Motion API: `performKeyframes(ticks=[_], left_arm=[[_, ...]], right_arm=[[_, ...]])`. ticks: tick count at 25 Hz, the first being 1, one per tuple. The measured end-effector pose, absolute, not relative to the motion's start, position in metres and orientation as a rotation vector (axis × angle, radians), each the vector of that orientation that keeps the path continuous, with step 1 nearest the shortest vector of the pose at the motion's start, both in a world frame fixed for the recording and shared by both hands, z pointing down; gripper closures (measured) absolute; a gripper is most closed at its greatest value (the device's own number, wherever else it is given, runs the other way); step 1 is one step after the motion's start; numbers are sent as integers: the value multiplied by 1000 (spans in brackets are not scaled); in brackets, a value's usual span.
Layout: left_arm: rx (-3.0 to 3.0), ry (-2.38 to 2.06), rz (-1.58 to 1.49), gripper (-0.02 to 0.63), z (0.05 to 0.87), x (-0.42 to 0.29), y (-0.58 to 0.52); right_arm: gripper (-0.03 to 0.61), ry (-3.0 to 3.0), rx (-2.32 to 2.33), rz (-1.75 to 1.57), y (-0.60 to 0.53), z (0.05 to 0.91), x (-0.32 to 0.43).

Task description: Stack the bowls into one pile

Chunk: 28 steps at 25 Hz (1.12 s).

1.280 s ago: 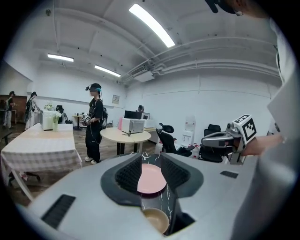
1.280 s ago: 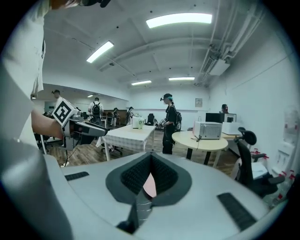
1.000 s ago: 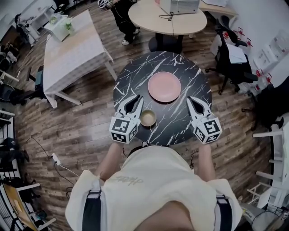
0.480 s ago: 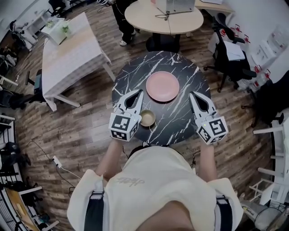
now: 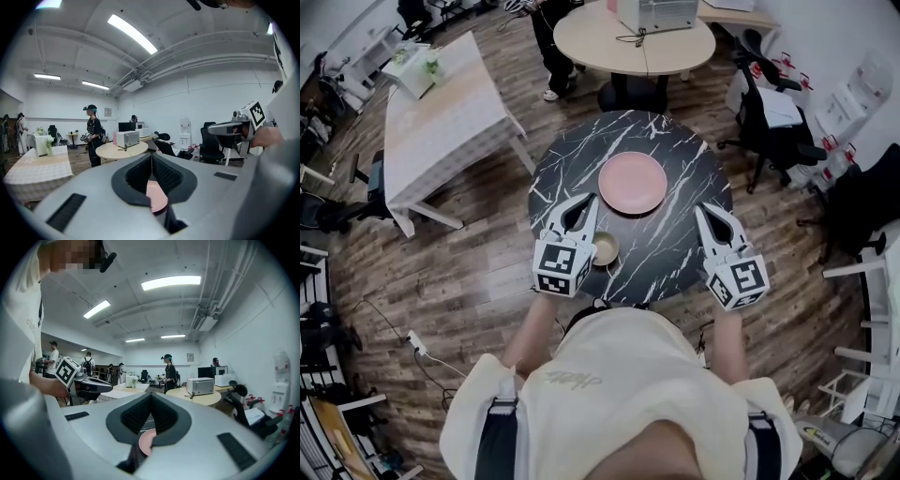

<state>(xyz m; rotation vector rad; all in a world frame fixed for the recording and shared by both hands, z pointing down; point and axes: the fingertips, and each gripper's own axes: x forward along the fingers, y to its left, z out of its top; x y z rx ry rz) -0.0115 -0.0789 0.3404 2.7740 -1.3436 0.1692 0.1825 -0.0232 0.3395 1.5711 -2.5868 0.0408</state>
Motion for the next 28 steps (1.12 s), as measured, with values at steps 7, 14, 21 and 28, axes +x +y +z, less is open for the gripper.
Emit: performKeyframes(ticks=[7,14,21,28], left_arm=[[2753,-1329,191,592,349,-11,-71],[2727,-1339,204,592,356,-17,-65],[2731,-1341,208,592,354,-16,-63],[2712,-1342,242,592,364,-19,-61]], right_arm=[[572,-2565,1571,49,-19,346,183],[572,-2563,1550,67,-17,351,179],[572,-2572,1549,65,-16,354,180],[572,-2576,1535,93,-15,363,178]])
